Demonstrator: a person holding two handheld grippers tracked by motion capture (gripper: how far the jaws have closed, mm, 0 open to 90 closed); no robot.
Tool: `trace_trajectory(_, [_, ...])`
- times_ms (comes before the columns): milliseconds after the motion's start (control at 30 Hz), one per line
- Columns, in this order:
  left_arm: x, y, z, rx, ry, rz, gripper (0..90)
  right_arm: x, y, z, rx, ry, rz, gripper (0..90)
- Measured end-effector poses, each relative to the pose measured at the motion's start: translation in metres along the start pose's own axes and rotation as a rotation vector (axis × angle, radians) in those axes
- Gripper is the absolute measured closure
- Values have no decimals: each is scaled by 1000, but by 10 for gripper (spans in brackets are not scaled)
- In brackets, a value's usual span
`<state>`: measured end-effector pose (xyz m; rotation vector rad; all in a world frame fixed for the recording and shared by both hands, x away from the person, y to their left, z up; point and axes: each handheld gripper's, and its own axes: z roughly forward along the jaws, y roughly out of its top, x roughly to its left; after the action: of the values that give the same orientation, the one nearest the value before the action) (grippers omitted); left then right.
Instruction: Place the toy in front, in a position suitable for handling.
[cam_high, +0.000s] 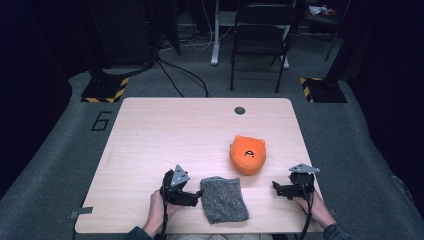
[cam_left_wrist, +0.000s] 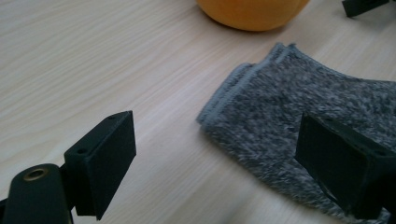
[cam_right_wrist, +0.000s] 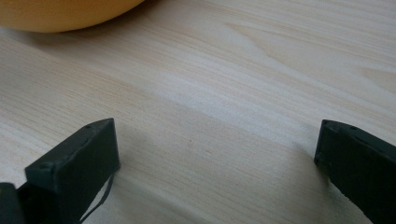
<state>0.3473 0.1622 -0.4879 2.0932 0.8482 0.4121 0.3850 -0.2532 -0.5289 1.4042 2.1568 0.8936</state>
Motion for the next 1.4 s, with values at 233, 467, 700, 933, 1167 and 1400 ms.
trace_trajectory(233, [-16,5,15,21,-42,29,118,0,0,0,-1,0,-1,0])
trace_trajectory(467, [-31,8,30,60,-62,86,119,0,0,0,-2,-2,-5,0])
trace_trajectory(700, [-32,5,39,95,-70,89,147,0,0,0,0,0,0,0])
trace_trajectory(933, [-31,1,44,134,-77,112,190,0,0,0,0,-1,0,0])
trace_trajectory(1167, [-30,-2,47,146,-88,97,264,1,0,0,-5,-4,15,0])
trace_trajectory(1400, [-32,-4,45,138,-95,95,378,0,0,0,-2,-2,0,0])
